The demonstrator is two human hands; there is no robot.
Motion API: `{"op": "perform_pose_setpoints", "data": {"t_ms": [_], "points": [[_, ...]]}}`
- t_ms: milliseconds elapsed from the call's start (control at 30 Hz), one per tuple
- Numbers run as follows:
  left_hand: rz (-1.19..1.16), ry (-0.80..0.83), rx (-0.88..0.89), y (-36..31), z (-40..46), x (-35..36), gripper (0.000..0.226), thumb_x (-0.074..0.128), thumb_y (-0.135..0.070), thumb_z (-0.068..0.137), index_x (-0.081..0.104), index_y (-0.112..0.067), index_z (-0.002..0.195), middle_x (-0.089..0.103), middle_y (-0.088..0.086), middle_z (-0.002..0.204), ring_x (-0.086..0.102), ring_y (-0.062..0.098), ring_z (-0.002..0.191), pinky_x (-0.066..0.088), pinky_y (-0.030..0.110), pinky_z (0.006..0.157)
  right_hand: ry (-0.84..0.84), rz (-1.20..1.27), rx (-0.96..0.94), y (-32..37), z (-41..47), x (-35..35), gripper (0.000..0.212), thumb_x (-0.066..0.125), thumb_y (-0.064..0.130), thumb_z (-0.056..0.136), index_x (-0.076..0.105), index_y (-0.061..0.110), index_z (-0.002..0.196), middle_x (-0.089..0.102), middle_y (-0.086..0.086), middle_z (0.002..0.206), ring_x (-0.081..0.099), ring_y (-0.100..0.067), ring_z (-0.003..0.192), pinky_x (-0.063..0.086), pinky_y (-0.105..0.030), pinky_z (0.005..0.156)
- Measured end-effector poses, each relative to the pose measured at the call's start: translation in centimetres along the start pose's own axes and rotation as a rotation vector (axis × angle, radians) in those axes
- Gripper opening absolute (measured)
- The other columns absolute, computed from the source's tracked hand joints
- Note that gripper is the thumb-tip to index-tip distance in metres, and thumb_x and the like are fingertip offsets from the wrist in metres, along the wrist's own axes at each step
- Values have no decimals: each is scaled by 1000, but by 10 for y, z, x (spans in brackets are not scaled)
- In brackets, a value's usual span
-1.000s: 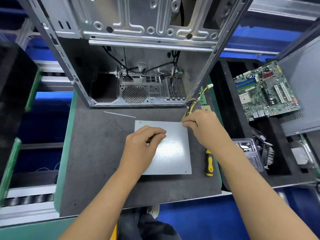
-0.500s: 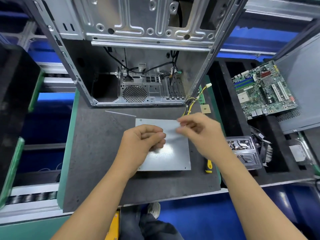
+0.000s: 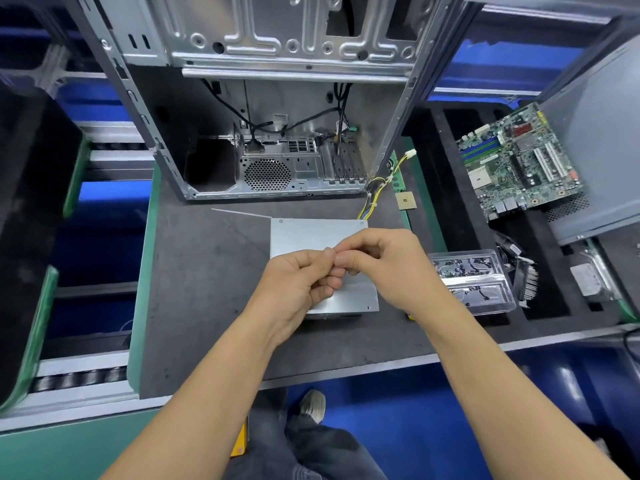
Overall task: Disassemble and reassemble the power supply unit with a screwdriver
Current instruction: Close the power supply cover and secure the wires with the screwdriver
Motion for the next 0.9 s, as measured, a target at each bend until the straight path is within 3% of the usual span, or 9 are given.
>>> {"op": "perform_pose_setpoints", "data": {"t_ms": [167, 267, 433, 533, 600, 700, 800, 900], "points": [[10, -36, 19, 0, -4, -7, 23, 70, -35, 75, 79, -16, 67, 72, 3, 71, 63, 7, 58, 53, 17, 57, -50, -370, -238, 16, -12, 9, 6, 71, 9, 90, 75, 11, 92, 71, 1, 83, 62, -8, 74, 51, -20, 75], [91, -68, 83, -7, -6, -12, 26, 68, -31, 85, 78, -15, 67, 72, 3, 69, 63, 7, 57, 52, 16, 55, -93, -426, -277, 22, -15, 14, 7, 69, 11, 91, 75, 9, 95, 69, 0, 84, 58, -8, 73, 50, -23, 75], [200, -209, 188, -23, -10, -48, 22, 63, -21, 97, 74, -10, 81, 74, 6, 73, 66, 10, 61, 53, 19, 55, -57, -361, -173, 16, -9, 33, 13, 57, 7, 95, 66, 13, 88, 61, 9, 79, 60, -9, 73, 48, -24, 72], [119, -308, 235, -26, -8, -61, 18, 64, -15, 97, 71, -5, 84, 74, 5, 72, 70, 14, 65, 56, 21, 61, -31, -451, -100, 1, 3, 55, 14, 53, 6, 96, 67, 10, 97, 63, 0, 85, 58, -19, 84, 46, -32, 80], [104, -405, 291, -27, -8, -71, 19, 64, -17, 97, 71, -6, 83, 73, 2, 70, 68, 13, 64, 56, 21, 62, -121, -424, -62, -7, 5, 56, 16, 52, 4, 97, 68, 8, 97, 65, -4, 84, 58, -23, 84, 45, -35, 83], [11, -482, 324, -19, -11, -86, 22, 62, -23, 98, 71, -8, 84, 69, -2, 69, 63, 10, 63, 54, 20, 62, -238, -365, -50, -12, 2, 48, 17, 53, 4, 97, 69, 9, 95, 65, -1, 81, 60, -19, 79, 46, -29, 79], [-138, -492, 253, -2, -11, -103, 26, 59, -28, 100, 69, -9, 86, 66, -4, 68, 59, 8, 62, 51, 20, 60, -238, -355, -31, -13, 6, 43, 8, 64, 12, 94, 71, 11, 97, 67, 1, 89, 61, -17, 82, 48, -26, 82], [-162, -474, 174, 9, -9, -113, 25, 61, -30, 99, 70, -11, 85, 65, -3, 70, 59, 8, 62, 52, 21, 60, -64, -406, 16, -16, 15, 53, 20, 79, 25, 81, 72, 18, 98, 59, 2, 91, 57, -11, 75, 45, -22, 80]]}}
Point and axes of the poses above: each hand's wrist, its own z-axis towards the middle knuckle, its own x-axis out of the palm, y = z × x, the point moved 7 cm from there along z, towards the middle knuckle
